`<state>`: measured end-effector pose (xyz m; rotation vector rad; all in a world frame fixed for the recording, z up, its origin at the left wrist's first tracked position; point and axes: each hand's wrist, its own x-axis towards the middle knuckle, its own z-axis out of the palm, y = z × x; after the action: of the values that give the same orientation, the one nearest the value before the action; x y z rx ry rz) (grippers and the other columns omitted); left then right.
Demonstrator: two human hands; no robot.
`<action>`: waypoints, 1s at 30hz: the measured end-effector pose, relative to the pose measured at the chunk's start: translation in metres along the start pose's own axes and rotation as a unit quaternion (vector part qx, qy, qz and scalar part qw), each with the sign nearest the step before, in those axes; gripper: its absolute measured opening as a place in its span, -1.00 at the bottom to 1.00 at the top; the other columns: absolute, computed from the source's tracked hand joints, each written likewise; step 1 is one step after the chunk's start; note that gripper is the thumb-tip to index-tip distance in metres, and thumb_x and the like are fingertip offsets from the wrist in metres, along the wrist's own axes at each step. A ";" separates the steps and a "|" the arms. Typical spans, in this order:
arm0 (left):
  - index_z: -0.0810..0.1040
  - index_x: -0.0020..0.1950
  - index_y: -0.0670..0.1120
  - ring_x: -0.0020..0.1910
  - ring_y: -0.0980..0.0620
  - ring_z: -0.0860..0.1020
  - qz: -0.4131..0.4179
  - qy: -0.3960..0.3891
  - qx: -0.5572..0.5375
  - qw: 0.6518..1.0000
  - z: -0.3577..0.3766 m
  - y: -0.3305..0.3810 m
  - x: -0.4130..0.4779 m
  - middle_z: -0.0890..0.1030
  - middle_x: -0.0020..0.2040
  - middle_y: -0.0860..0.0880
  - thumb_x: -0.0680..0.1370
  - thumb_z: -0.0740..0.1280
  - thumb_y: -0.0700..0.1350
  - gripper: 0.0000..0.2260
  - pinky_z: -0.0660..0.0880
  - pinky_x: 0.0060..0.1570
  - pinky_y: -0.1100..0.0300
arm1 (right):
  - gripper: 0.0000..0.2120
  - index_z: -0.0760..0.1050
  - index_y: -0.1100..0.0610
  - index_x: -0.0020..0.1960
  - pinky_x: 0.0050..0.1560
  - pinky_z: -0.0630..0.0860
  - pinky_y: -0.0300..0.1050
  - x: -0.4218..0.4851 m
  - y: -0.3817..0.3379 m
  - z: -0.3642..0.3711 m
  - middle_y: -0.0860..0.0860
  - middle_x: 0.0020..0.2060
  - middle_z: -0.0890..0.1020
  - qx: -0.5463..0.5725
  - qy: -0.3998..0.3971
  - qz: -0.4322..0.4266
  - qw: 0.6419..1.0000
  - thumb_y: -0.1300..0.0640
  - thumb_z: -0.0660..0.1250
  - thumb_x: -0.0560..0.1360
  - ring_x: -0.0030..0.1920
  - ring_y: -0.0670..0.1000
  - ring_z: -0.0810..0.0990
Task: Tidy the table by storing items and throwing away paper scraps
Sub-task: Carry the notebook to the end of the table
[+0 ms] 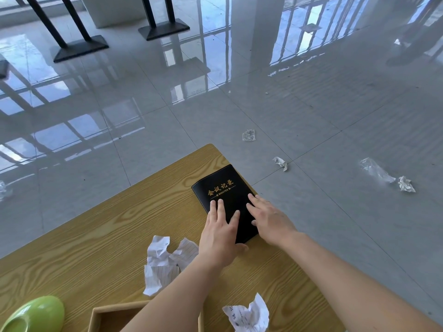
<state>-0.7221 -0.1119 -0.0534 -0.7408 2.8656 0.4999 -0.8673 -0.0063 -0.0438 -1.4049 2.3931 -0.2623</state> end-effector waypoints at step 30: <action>-0.03 0.60 0.06 0.55 -0.24 -0.30 0.001 -0.042 0.042 0.998 -0.014 0.004 -0.003 -0.23 0.59 -0.24 0.45 0.35 0.33 -0.12 -0.05 0.53 -0.10 | -0.48 0.22 0.13 0.52 0.49 0.20 -0.02 0.003 0.005 -0.003 -0.03 0.58 0.10 0.040 -0.008 0.004 0.999 0.22 0.26 0.60 0.57 -0.04 0.01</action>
<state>-0.7220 -0.1125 -0.0386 -0.6854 2.7906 0.3997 -0.8739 -0.0069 -0.0436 -1.3571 2.3483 -0.3401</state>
